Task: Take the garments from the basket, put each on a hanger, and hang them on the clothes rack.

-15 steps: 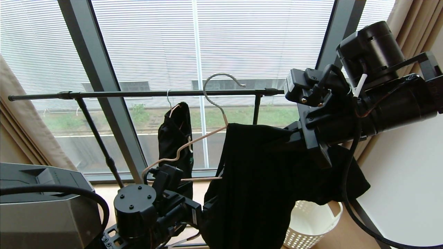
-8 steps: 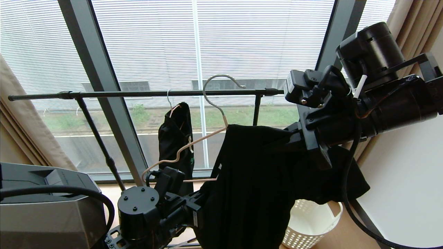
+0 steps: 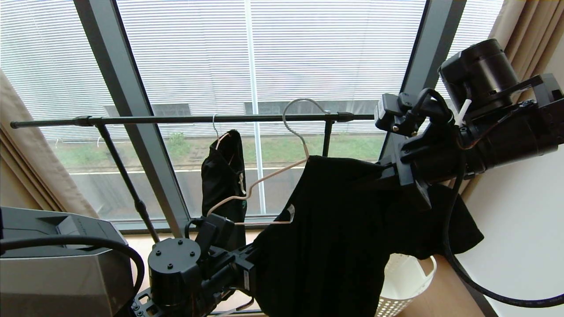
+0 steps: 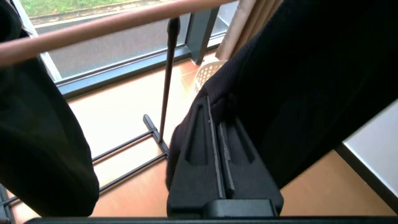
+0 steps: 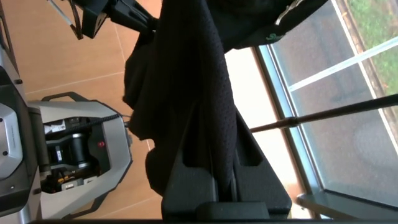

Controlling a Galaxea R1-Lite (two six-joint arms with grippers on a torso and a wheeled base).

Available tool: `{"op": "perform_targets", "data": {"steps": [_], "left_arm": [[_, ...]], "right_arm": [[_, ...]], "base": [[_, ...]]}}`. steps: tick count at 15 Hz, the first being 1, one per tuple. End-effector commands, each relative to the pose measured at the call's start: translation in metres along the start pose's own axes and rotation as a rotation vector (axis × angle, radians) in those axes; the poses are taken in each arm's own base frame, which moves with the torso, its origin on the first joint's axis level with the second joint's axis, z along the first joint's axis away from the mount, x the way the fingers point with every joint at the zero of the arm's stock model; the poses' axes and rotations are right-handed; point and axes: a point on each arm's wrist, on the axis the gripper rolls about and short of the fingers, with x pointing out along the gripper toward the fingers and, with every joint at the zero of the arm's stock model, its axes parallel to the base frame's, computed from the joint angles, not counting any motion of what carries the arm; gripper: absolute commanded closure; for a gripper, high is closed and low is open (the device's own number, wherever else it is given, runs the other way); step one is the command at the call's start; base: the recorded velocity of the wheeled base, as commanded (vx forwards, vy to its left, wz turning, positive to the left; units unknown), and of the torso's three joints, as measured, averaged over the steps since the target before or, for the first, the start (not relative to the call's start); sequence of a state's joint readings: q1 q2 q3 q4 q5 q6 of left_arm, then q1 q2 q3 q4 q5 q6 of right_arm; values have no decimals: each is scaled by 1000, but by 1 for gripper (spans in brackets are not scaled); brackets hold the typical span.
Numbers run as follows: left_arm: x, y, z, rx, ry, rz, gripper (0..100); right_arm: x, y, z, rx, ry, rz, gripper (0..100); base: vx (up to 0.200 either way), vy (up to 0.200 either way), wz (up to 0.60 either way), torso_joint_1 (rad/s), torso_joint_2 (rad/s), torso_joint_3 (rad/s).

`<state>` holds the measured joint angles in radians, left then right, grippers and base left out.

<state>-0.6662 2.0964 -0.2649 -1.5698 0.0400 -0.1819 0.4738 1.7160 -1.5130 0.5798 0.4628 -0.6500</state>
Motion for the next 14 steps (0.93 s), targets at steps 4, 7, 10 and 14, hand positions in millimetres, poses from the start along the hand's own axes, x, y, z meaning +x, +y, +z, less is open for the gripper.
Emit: {"op": "perform_targets", "data": {"steps": [4,7,10,14], "left_arm": [[-3,0,1,4,-1,0,100],[-3,3,1,9,-1,9,100],[-4,5,4,8,-13,15,100],[-4,7,5,5,-15,22,100]], "right_arm": [[1,-2,-3,9,6,-2,100],[-5,-6,-9,28,14,-23,100],[-12,-5,-16,43,23,-34,100],[-18,-6,-22,58,24,-43,100]], "base": [[0,0,0,0,0,0],[0,0,0,0,0,0],[0,0,0,0,0,0],[0,0,0,0,0,0]]}}
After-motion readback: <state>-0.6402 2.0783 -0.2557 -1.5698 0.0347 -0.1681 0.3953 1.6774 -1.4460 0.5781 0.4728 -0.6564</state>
